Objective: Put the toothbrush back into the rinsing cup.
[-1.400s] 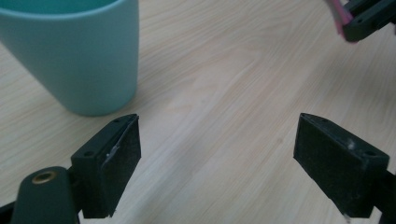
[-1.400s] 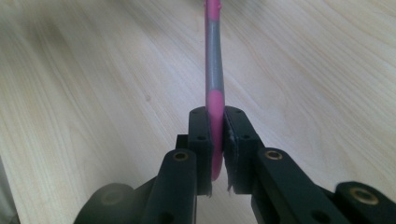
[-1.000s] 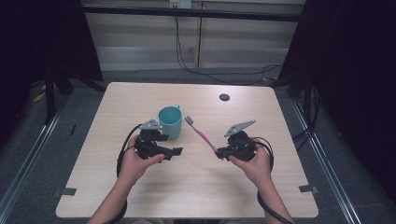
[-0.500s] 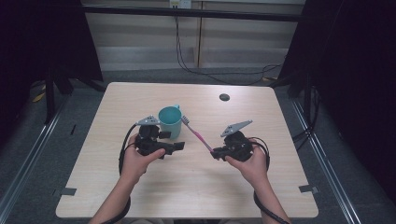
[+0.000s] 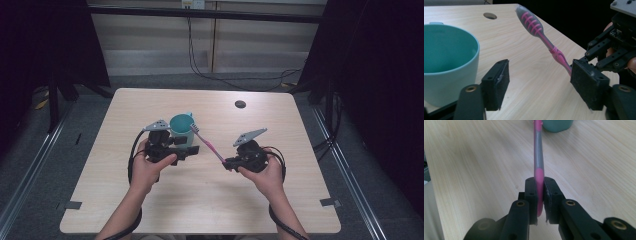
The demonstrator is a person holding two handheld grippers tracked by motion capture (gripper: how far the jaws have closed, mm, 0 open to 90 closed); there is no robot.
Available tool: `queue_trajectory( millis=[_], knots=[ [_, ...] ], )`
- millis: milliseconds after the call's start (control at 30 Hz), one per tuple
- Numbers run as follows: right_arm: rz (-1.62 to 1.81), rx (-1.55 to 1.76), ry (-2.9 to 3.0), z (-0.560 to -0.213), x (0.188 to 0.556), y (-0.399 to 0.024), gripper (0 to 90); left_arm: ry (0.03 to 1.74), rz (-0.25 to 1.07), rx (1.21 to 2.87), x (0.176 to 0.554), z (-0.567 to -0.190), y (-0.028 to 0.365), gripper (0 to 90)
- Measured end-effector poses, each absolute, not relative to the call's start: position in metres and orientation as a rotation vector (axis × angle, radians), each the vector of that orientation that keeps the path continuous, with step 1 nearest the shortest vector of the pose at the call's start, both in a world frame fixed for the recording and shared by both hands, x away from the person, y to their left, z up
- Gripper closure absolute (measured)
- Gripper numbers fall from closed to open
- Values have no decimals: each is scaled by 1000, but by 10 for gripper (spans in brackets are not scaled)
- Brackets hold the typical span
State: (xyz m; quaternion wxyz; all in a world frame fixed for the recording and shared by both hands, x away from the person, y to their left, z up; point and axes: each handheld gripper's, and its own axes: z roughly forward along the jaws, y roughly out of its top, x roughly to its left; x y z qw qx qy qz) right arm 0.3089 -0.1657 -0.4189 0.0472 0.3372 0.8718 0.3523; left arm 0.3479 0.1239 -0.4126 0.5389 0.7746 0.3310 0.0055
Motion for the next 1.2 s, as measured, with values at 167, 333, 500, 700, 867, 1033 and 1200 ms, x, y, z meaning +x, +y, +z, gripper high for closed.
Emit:
queue_trajectory(
  millis=[167, 333, 500, 700, 867, 1033, 1200],
  knots=[
    [1089, 1023, 2653, -419, 309, -165, 822, 783, 7, 1814, 350, -410, 125, 347],
    [1074, 1011, 2664, -418, 309, -165, 822, 797, -8, 1797, 350, -408, 124, 363],
    [1079, 1010, 2664, -419, 309, -164, 822, 818, -30, 1799, 352, -409, 123, 378],
    [1092, 1012, 2660, -420, 309, -163, 822, 825, -56, 1781, 353, -410, 119, 404],
    [1097, 1005, 2666, -420, 309, -160, 822, 832, -67, 1779, 355, -410, 117, 447],
    [1093, 1008, 2671, -420, 308, -158, 822, 856, -90, 1767, 357, -413, 118, 501],
    [1099, 999, 2673, -422, 309, -156, 822, 857, -103, 1750, 357, -414, 117, 533]
  ],
)
